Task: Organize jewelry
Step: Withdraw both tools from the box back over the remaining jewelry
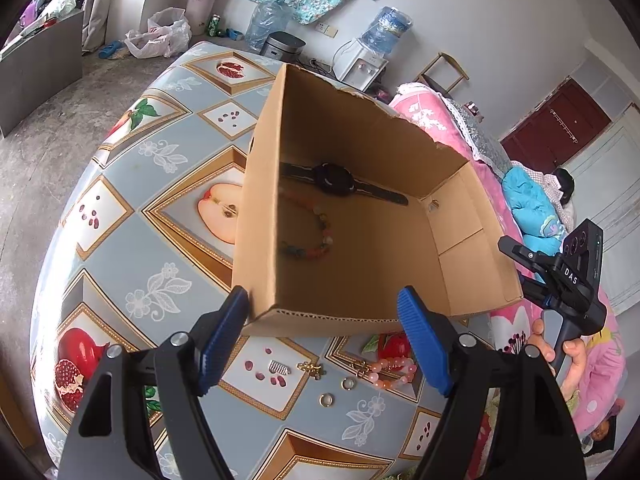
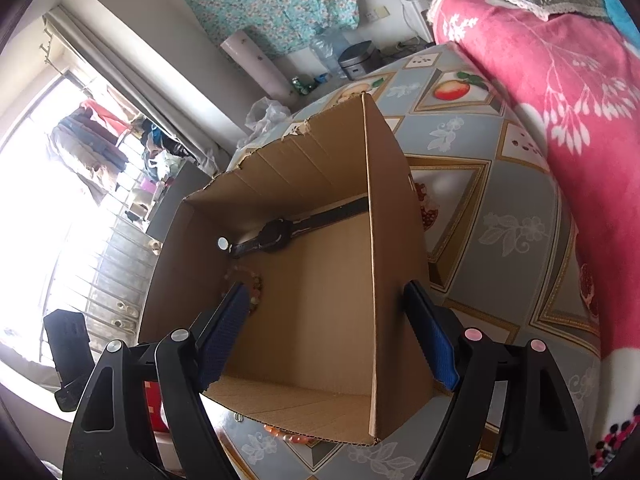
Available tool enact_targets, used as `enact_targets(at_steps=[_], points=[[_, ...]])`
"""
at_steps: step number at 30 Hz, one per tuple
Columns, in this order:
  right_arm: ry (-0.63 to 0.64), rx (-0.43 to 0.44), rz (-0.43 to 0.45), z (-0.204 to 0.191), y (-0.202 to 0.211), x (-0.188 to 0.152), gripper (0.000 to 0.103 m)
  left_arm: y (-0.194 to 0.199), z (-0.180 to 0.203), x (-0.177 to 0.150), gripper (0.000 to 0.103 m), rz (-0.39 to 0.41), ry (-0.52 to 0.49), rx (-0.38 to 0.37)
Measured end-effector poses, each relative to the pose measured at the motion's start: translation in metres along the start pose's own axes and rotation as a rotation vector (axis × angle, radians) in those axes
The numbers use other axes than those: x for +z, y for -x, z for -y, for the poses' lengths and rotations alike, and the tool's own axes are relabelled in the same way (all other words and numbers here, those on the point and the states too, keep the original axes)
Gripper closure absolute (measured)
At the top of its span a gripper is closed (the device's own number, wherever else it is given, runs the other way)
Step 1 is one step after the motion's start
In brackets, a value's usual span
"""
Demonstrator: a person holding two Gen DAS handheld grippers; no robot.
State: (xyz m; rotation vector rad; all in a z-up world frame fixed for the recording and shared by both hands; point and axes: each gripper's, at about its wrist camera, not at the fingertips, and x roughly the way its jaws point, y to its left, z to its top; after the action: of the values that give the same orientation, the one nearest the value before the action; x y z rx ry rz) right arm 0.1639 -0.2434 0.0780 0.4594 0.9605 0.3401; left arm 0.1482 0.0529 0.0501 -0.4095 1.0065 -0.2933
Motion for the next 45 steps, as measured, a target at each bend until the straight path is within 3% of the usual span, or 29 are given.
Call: enact_targets(at_steps=[16, 20, 24, 34, 37, 45], points=[[0.038, -0.013, 0.001, -0.006, -0.009, 0.014, 0.026, 0.004, 0.000, -0.003, 0.028, 0.013, 0.007, 0.000], [0.044, -0.013, 0.017, -0.004, -0.007, 0.012, 0.027, 0.008, 0.005, -0.006, 0.027, 0.027, -0.030, 0.017], [0.046, -0.057, 0.083, -0.005, 0.011, 0.010, 0.026, 0.017, 0.009, -0.007, 0.027, 0.075, -0.073, 0.086], [0.125, -0.167, 0.264, -0.033, 0.070, -0.011, 0.013, 0.064, 0.005, -0.015, 0.024, 0.239, -0.078, 0.149], [0.167, -0.206, 0.310, -0.046, 0.082, -0.019, 0.008, 0.074, 0.006, -0.019, 0.024, 0.269, -0.086, 0.160], [0.295, -0.335, 0.386, -0.074, 0.104, -0.041, 0.008, 0.088, 0.013, -0.041, 0.024, 0.311, -0.159, 0.180]])
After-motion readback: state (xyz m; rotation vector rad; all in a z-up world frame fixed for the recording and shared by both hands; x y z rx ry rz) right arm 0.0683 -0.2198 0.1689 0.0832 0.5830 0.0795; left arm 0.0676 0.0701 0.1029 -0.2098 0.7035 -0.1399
